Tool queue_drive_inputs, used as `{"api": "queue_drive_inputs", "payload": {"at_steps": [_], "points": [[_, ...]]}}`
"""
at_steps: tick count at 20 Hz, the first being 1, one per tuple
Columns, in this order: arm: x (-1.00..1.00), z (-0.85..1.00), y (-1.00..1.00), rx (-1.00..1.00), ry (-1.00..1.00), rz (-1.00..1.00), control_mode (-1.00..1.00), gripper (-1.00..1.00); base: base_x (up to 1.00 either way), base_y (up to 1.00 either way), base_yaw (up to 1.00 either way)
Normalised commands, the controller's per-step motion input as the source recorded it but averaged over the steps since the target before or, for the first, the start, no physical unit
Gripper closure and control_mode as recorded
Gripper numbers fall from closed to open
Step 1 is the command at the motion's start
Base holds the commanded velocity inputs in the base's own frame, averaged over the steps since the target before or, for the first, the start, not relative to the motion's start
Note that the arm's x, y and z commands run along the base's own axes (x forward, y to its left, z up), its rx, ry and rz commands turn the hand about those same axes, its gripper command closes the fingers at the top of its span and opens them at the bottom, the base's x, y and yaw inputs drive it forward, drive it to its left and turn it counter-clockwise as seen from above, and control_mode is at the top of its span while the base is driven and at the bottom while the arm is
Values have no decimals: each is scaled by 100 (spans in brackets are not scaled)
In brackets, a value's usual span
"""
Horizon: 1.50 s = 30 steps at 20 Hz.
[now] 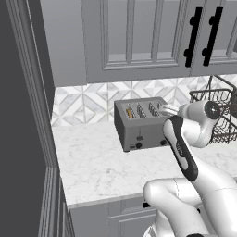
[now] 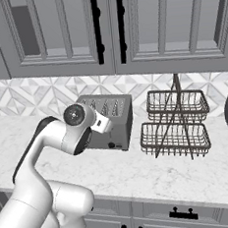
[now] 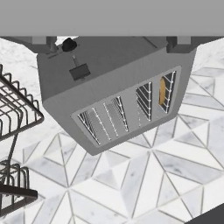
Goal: Start the toaster. Once the lever pops up, take the bread to the plate on the dining counter.
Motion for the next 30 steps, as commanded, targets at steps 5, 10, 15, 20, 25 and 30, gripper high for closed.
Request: {"api": "queue_drive_inputs", "payload": {"at_steps": [5, 10, 15, 20, 25, 30], "points": [[0, 0, 0, 0, 0, 0, -100, -100, 0, 0, 0], [0, 0, 0, 0, 0, 0, -100, -100, 0, 0, 0], [0, 0, 0, 0, 0, 0, -100, -100, 0, 0, 0], [0, 0, 0, 0, 0, 0, -100, -100, 0, 0, 0], [0, 0, 0, 0, 0, 0, -100, -100, 0, 0, 0], [0, 0, 0, 0, 0, 0, -100, -100, 0, 0, 0]]}}
